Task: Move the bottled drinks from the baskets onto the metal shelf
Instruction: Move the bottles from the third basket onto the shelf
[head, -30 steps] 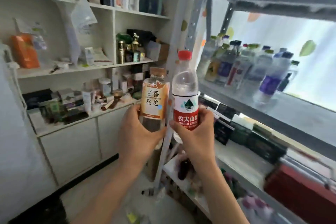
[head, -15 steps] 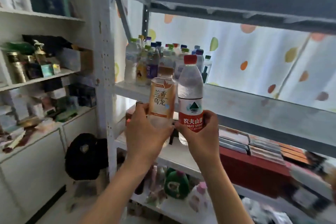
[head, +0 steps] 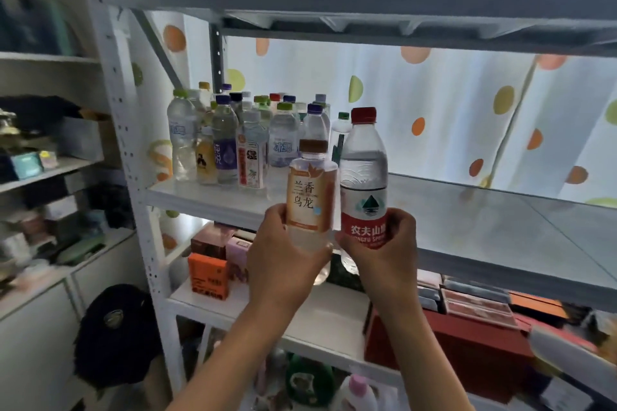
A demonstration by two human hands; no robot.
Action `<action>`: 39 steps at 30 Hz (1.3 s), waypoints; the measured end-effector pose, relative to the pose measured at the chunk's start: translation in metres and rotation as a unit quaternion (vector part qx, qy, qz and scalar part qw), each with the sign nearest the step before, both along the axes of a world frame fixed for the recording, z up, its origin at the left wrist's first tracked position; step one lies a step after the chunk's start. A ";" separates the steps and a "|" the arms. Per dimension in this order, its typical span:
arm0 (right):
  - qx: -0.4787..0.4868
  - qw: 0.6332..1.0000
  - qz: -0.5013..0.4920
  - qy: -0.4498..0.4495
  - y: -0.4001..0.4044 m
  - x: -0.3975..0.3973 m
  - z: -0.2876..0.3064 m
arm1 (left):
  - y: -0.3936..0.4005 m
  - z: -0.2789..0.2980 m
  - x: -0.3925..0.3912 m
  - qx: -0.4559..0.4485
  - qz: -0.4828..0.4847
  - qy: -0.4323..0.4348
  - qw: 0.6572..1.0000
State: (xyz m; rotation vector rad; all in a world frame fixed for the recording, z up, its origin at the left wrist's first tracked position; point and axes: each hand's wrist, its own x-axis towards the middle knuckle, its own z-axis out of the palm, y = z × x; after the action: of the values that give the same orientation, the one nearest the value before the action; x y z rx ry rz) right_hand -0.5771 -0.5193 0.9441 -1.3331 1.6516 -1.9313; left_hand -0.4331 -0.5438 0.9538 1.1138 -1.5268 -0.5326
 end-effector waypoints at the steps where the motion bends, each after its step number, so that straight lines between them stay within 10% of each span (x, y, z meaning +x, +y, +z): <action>1: -0.001 1.000 0.001 -0.002 -0.008 -0.011 0.001 | -0.006 0.001 -0.011 -0.001 0.000 -0.003 1.000; 39: 0.065 0.979 0.193 0.004 -0.251 -0.225 0.048 | -0.277 -0.001 -0.247 0.113 0.197 -0.091 0.970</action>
State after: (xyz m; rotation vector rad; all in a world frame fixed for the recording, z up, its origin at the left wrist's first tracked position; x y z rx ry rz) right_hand -0.8021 -0.7707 0.9919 -1.4802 1.3692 -1.5687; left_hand -0.6797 -0.8211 0.9531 1.6351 -1.3699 -0.3417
